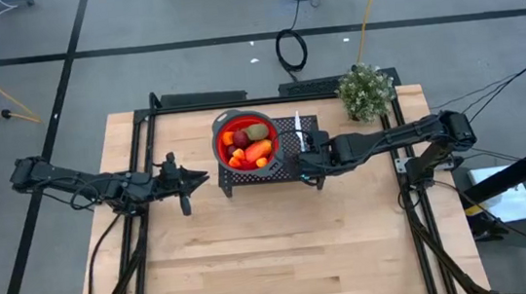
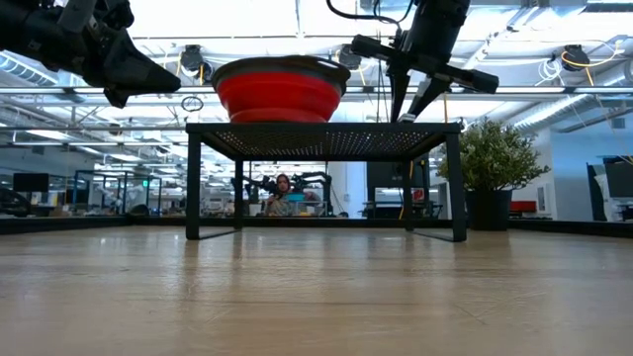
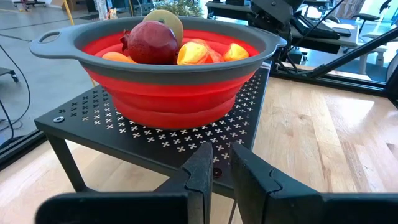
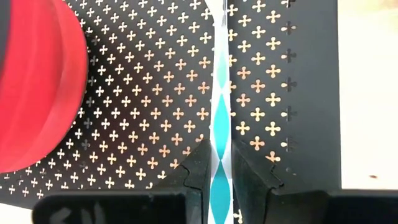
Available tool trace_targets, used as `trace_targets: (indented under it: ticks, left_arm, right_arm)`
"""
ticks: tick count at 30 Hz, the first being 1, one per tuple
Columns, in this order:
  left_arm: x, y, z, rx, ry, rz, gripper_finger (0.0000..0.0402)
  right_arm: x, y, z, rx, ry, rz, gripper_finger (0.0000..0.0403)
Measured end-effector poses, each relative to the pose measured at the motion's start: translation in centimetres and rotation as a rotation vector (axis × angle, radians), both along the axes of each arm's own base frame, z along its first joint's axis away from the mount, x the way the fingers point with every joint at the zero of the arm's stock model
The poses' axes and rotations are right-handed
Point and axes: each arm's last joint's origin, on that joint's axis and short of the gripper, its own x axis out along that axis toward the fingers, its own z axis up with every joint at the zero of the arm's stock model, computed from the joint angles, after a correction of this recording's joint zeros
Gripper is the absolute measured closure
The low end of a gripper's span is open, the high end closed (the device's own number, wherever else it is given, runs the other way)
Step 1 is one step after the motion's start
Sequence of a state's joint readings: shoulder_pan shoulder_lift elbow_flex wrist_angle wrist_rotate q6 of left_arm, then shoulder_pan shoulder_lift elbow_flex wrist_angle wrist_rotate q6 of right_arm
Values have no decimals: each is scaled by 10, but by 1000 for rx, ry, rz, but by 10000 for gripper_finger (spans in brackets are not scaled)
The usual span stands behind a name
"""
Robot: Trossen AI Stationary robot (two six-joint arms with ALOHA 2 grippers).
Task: Pick & Place Fruit
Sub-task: Put the knife on the shelf, then return to Home Position
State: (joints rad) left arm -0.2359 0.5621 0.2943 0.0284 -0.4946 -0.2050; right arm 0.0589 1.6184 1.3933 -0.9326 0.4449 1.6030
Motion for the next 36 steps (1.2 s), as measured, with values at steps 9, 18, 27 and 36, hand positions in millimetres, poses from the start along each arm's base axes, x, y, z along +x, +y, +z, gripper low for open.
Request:
trace_targets:
  ticks: [9,18,27,36]
  left_arm:
    - [0,0,0,0,0,0,350]
    - [0,-1,0,-10,2,-42,350]
    - [0,-1,0,-19,1,-43,350]
    - [0,-1,0,-24,-1,-42,350]
  right_arm:
    - [0,1,0,27,8,15,359]
    - [0,1,0,21,11,23,359]
    - [0,1,0,14,12,22,318]
    - [0,3,0,-12,7,22,290]
